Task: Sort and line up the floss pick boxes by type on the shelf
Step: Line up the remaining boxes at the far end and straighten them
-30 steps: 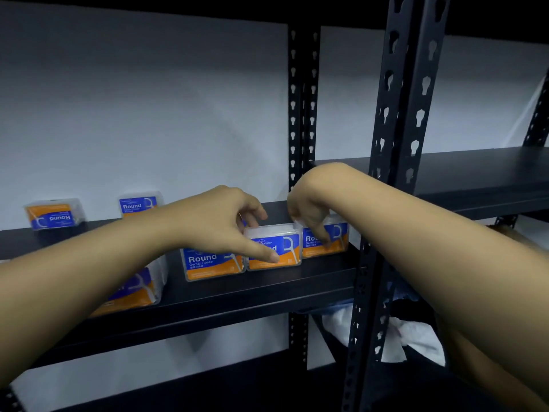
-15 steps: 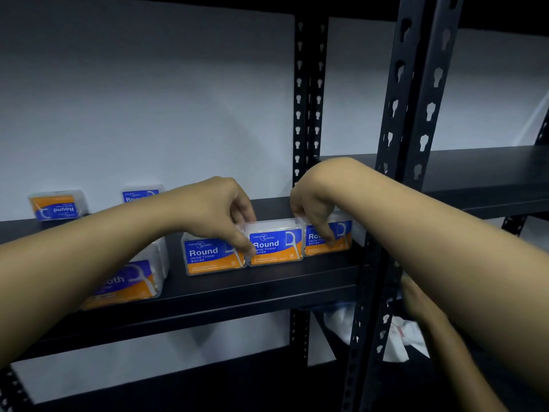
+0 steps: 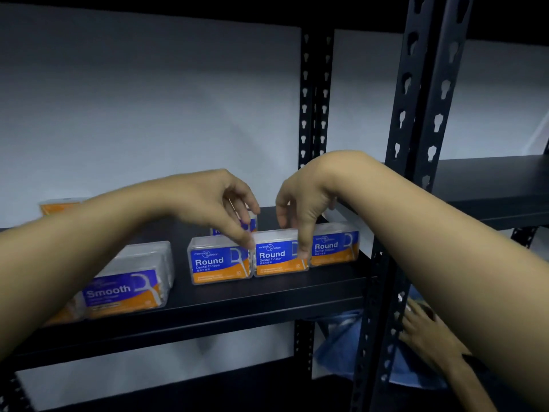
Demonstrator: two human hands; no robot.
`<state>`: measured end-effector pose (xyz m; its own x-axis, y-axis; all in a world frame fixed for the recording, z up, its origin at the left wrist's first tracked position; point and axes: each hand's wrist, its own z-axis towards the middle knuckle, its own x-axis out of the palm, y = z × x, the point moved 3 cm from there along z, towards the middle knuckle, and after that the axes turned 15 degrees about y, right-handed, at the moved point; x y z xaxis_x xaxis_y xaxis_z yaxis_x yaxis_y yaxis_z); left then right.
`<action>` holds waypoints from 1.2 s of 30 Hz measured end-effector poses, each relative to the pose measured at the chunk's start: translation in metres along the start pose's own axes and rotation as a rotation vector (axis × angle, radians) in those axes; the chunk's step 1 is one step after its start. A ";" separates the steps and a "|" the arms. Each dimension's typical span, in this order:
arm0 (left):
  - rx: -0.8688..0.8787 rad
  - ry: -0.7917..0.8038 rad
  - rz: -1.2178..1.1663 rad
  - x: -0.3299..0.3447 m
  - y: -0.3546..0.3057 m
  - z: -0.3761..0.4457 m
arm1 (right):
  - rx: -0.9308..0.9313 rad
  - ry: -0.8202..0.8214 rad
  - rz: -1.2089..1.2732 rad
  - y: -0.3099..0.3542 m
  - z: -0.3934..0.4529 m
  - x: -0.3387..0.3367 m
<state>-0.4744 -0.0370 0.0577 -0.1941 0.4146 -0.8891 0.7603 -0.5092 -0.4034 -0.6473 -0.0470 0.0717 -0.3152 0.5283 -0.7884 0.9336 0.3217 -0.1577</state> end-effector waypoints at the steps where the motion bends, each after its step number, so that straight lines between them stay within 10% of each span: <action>1: 0.020 -0.020 -0.023 -0.010 0.001 -0.002 | -0.033 -0.021 0.026 0.003 -0.001 -0.001; 6: -0.013 -0.176 0.053 -0.041 0.027 0.015 | -0.191 -0.081 0.124 0.019 -0.001 0.001; 16: -0.239 0.046 0.279 -0.019 0.061 0.045 | -0.373 -0.248 0.075 0.043 0.005 0.004; 36: -0.301 0.087 -0.007 -0.045 0.060 -0.003 | -0.396 -0.223 0.211 0.036 0.011 -0.037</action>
<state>-0.4178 -0.0841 0.0743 -0.1560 0.4872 -0.8593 0.9110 -0.2652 -0.3157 -0.6003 -0.0634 0.0883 -0.0415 0.4471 -0.8935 0.8228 0.5226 0.2232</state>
